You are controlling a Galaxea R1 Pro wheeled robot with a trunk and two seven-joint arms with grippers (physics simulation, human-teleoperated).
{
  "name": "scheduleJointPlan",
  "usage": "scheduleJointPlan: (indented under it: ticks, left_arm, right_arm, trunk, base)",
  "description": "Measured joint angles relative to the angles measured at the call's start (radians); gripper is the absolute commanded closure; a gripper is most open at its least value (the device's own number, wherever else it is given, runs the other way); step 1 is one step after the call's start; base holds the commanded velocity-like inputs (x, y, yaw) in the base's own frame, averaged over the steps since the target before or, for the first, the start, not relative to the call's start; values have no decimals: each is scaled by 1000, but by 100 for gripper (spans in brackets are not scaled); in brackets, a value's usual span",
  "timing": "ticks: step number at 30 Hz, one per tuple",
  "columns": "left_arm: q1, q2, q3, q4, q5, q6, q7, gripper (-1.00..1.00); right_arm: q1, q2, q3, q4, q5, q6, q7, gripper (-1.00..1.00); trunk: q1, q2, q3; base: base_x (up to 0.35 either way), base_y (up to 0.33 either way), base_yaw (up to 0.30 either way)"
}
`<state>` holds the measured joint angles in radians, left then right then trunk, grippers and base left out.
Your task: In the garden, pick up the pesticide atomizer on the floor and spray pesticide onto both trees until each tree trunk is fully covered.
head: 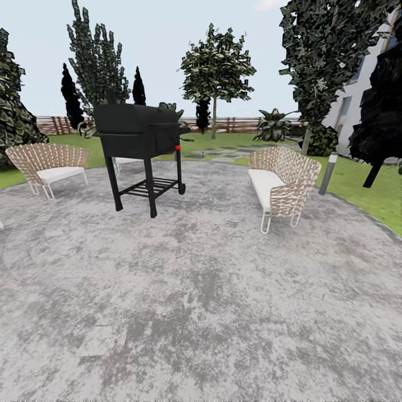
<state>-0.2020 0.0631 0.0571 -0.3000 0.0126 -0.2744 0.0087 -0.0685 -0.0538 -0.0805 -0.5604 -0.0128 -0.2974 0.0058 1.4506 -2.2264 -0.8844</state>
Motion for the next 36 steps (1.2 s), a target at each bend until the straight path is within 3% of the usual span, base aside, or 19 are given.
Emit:
scheduleJointPlan:
  ticks: [10, 30, 36]
  left_arm:
    - [0, 0, 1, 0, 0, 0, 0, -100]
    - [0, 0, 0, -1, 0, -1, 0, -100]
    - [0, -1, 1, -2, 0, -1, 0, -100]
  right_arm:
    - [0, 0, 1, 0, 3, 0, 0, -100]
    - [0, 0, 2, 0, 3, 0, 0, -100]
    - [0, 0, 0, 1, 2, 0, -2, -100]
  trunk:
    - [38, -70, -47]
    - [115, -210, -141]
    - [115, -210, -144]
  base:
    - [0, 0, 20]
    - [0, 0, 130]
    - [0, 0, 41]
